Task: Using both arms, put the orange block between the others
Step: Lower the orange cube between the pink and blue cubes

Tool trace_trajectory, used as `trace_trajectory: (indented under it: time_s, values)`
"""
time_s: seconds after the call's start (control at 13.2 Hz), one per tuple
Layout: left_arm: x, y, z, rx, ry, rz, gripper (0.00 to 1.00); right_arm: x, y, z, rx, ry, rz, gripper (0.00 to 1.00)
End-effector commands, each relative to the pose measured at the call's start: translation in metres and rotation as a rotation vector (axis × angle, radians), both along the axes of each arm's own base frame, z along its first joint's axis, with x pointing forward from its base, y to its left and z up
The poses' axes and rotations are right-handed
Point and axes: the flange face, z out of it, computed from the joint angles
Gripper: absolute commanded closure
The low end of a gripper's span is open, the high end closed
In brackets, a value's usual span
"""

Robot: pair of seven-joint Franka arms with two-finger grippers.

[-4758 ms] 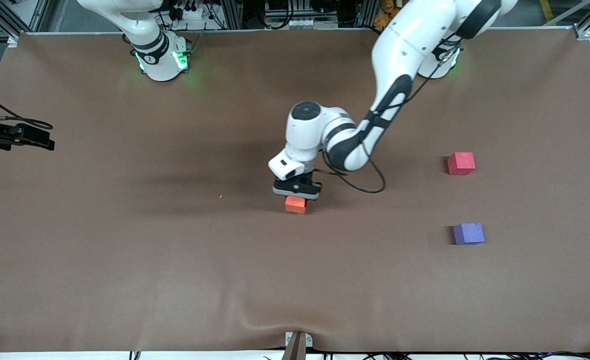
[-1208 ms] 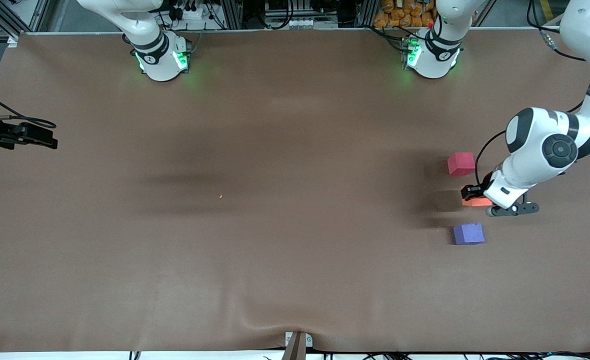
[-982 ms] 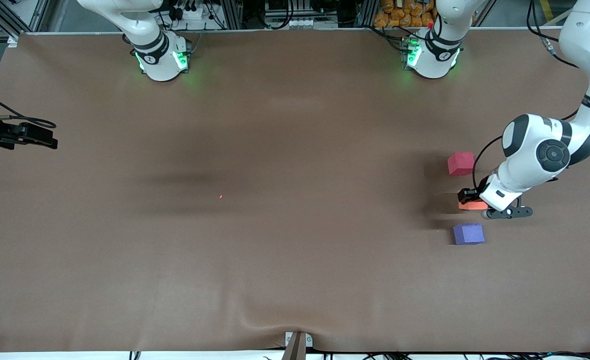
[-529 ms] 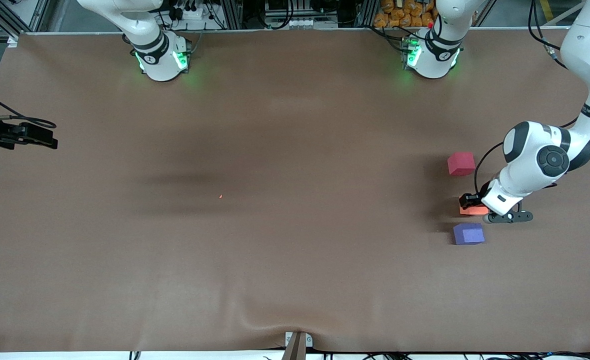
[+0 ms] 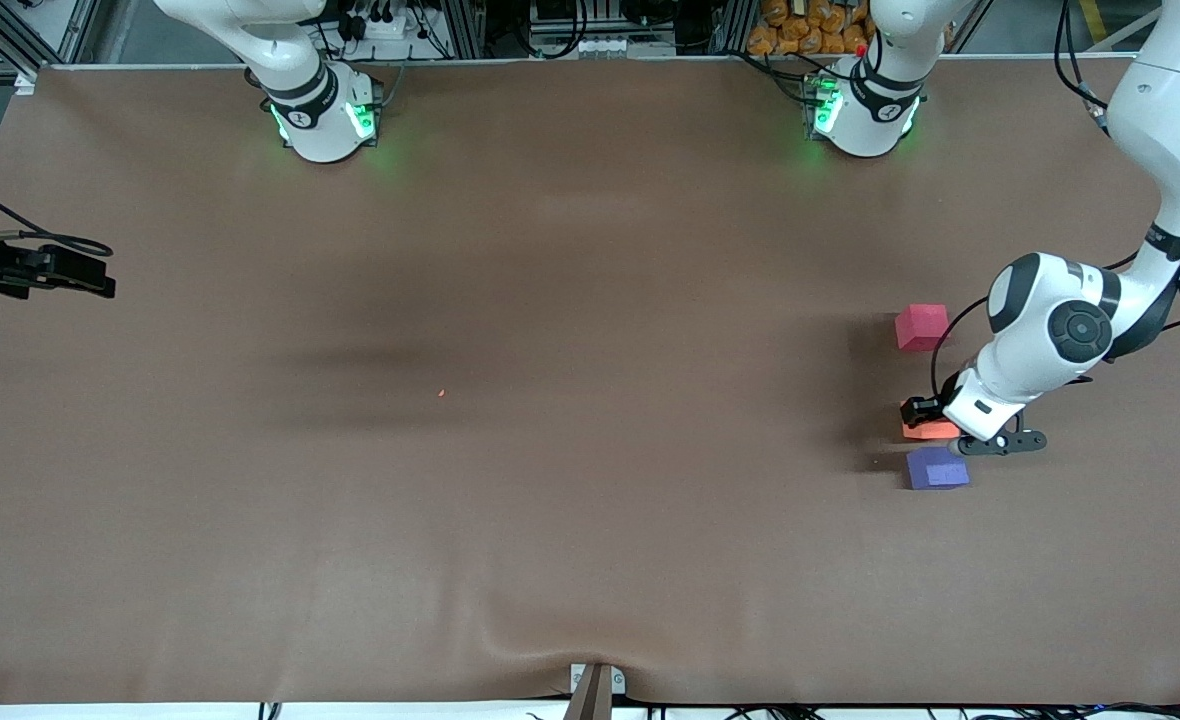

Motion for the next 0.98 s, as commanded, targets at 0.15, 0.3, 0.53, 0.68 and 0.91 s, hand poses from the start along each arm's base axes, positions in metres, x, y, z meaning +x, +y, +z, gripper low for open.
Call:
trace_trajectory:
  time_s: [0.15,0.3,0.53,0.68,0.91]
  values:
    - [0.003,0.006,-0.003,0.022,-0.017,-0.002,1.0,-0.007,-0.003,0.006,0.005,-0.003,-0.004,0.0]
    - [0.001,0.009,-0.006,0.024,-0.01,0.002,1.0,-0.007,-0.004,0.006,0.004,-0.004,-0.005,0.0]
    - [-0.004,0.01,-0.01,0.023,0.001,0.019,1.0,-0.007,-0.004,0.006,0.005,-0.003,-0.007,0.0]
    - [-0.009,0.005,-0.012,0.024,0.011,0.044,1.0,-0.007,-0.004,0.006,0.004,-0.004,-0.005,0.0]
    - [-0.013,0.004,-0.015,0.024,0.02,0.046,1.0,-0.007,-0.002,0.007,0.005,-0.004,-0.002,0.0]
